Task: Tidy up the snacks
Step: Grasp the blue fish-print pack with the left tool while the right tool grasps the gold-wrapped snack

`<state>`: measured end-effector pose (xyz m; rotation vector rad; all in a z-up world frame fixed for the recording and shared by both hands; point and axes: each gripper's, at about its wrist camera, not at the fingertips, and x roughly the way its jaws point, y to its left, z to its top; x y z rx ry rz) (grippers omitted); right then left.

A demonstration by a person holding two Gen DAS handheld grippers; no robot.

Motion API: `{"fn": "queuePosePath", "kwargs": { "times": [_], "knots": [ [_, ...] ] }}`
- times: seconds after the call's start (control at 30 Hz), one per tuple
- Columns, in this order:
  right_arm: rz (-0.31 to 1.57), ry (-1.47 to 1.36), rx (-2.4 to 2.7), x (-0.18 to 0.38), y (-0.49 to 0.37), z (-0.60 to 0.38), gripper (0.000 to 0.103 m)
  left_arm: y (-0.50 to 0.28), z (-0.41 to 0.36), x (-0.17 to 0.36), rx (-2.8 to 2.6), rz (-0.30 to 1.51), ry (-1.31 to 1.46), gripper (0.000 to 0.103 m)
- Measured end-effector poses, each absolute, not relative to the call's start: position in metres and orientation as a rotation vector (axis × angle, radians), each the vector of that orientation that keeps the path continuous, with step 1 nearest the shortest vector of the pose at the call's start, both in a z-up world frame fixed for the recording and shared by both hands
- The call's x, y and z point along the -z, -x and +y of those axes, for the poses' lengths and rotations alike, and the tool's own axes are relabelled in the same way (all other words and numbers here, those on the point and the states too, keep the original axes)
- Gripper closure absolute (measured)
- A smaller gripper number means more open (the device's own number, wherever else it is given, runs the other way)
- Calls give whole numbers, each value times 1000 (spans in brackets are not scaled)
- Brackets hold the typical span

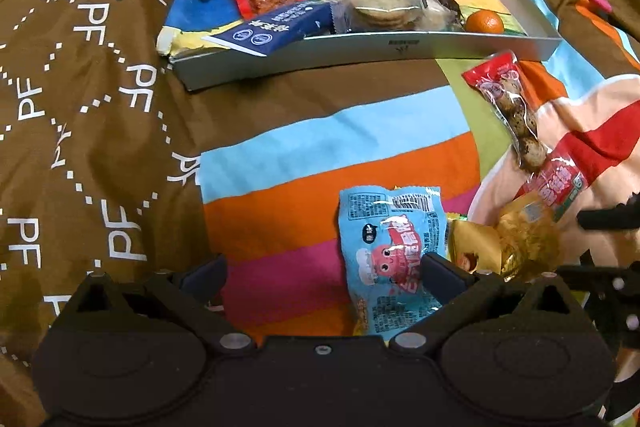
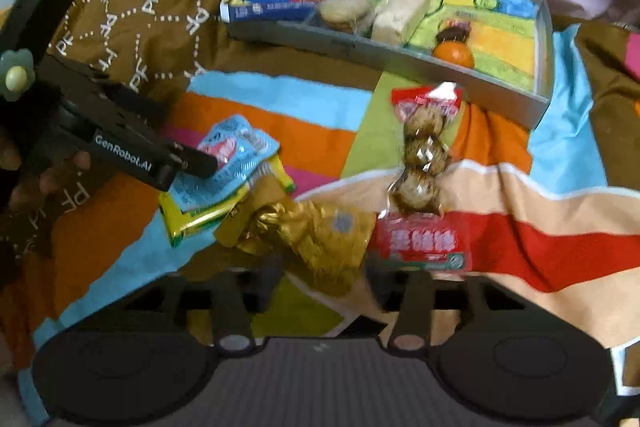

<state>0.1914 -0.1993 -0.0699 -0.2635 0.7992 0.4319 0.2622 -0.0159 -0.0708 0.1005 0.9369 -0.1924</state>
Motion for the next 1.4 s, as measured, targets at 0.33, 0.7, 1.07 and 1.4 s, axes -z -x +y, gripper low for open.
{"fn": "queuePosePath", "kwargs": {
  "times": [0.33, 0.7, 1.07, 1.4],
  "knots": [
    [714, 233, -555, 83, -222, -195, 26, -258, -21, 67, 234, 900, -118, 1],
    [825, 241, -751, 101, -232, -189, 14, -263, -18, 71, 235, 916, -95, 1],
    [739, 482, -692, 91, -197, -170, 16, -251, -35, 71, 316, 860, -194, 1],
    [764, 552, -727, 110, -216, -171, 4, -250, -55, 85, 386, 846, -318, 3]
  ]
}}
